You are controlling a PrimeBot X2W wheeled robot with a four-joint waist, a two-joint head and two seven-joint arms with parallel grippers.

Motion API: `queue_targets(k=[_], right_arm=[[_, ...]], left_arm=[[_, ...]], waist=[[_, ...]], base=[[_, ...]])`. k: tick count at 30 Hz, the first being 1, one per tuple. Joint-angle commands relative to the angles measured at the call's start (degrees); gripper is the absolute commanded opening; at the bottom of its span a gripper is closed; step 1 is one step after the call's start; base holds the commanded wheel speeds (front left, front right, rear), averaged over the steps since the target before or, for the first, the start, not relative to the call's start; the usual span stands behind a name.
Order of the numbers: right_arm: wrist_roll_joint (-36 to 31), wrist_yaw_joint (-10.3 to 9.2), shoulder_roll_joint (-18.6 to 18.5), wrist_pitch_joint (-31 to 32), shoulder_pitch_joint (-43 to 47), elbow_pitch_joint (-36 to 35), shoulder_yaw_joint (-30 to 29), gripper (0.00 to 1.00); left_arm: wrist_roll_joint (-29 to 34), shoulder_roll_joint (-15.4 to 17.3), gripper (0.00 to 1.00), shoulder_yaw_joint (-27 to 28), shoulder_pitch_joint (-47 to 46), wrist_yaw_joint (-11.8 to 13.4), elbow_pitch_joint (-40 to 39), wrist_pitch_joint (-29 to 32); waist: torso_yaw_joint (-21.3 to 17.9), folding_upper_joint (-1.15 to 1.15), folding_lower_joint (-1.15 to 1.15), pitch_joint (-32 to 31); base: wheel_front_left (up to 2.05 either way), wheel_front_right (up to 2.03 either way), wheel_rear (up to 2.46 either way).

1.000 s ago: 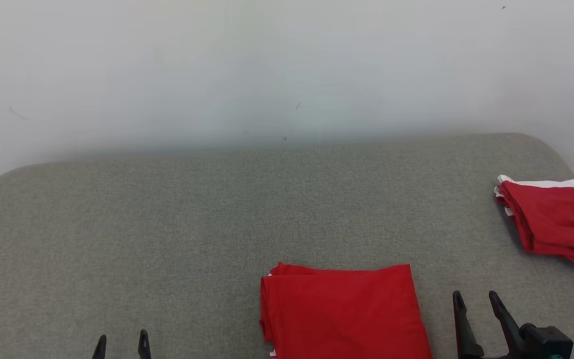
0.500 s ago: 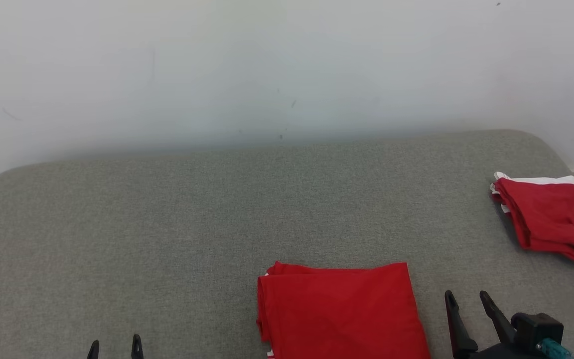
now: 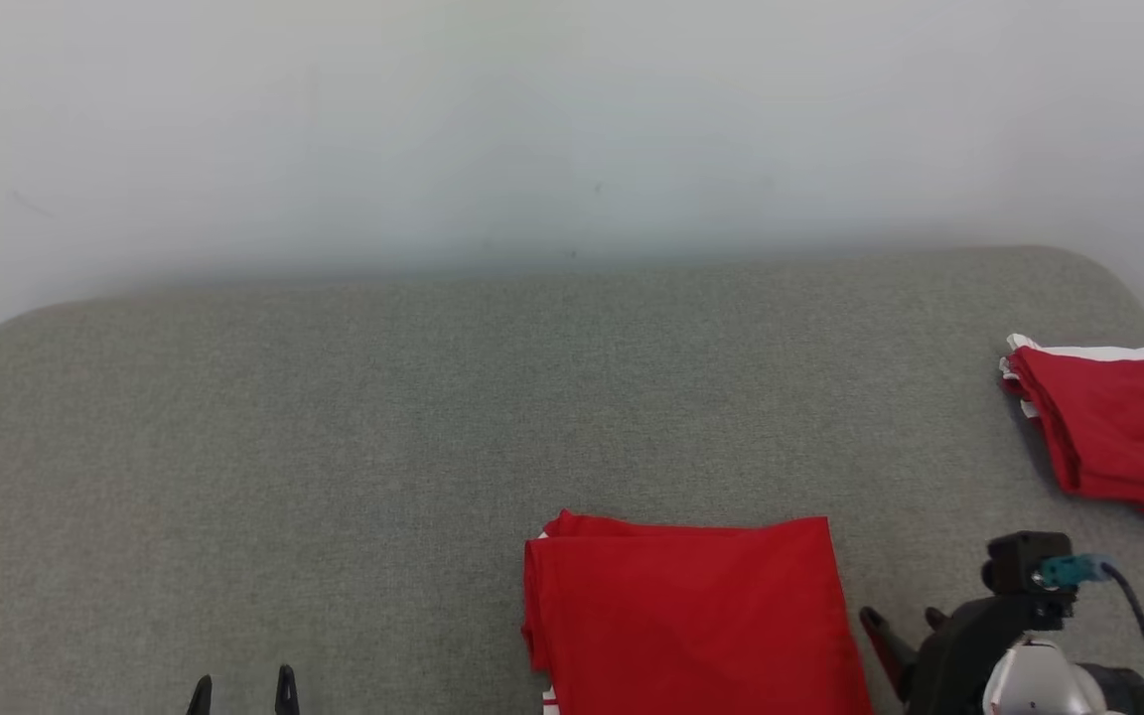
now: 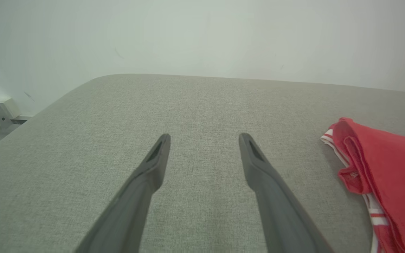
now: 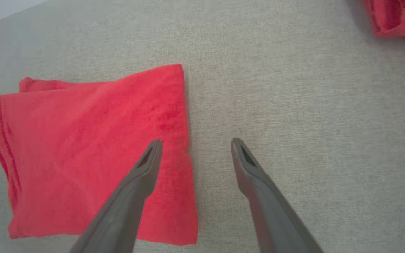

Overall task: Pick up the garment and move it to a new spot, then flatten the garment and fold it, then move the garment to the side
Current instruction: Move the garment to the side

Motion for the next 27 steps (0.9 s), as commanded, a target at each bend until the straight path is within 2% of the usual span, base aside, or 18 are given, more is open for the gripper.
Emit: queue_targets(k=[1,9,17,18,19,20,27], right_arm=[[-0.65,-0.14,0.52,1.38,-0.62,0.13,0.32,1.0],[-3.4,-0.14,1.31,5.19,-3.67,3.31,0.13,1.0],[-4.32,-0.14,2.25,6.36,-7.01,11.35,1.18,1.0],[-4.42,-0.14,2.38,6.54,-7.4,11.97,1.65,0.86],[-4.66,-0.14,2.28,6.43,-8.07,12.4,2.28,0.4],[-4.78,-0.14,1.89,6.63,-8.92,12.87,2.97,0.0],[-2.29,-0.15,-3.08,6.85,-21.7,13.83,10.34,0.0]], left_arm=[[-0.61,-0.06,1.0,-0.19,-0.58,0.14,-0.18,-0.18],[-0.78,-0.07,1.0,-0.88,-2.63,-0.06,-0.74,-0.18],[-0.79,-0.07,1.0,-1.18,-3.94,-0.29,-0.39,-0.18],[-0.78,-0.07,1.0,-1.21,-3.97,-0.29,-0.5,-0.18],[-0.74,-0.07,1.0,-1.26,-4.15,-0.3,-0.7,-0.18],[-0.8,-0.06,1.0,-1.22,-4.39,-0.2,-1.01,-0.17],[0.12,-0.07,1.0,-0.02,-5.68,0.14,-4.19,-0.18]], waist=[[1.32,0.0,0.0,1.45],[3.87,0.0,0.0,5.76],[4.6,0.0,0.0,6.89],[4.52,0.0,0.0,7.0],[4.33,0.0,0.0,7.21],[4.02,0.0,0.0,7.49],[-1.03,0.0,0.0,11.26]], base=[[0.0,0.0,0.0],[0.0,0.0,0.0],[0.0,0.0,0.0],[0.0,0.0,0.0],[0.0,0.0,0.0],[0.0,0.0,0.0],[0.0,0.0,0.0]])
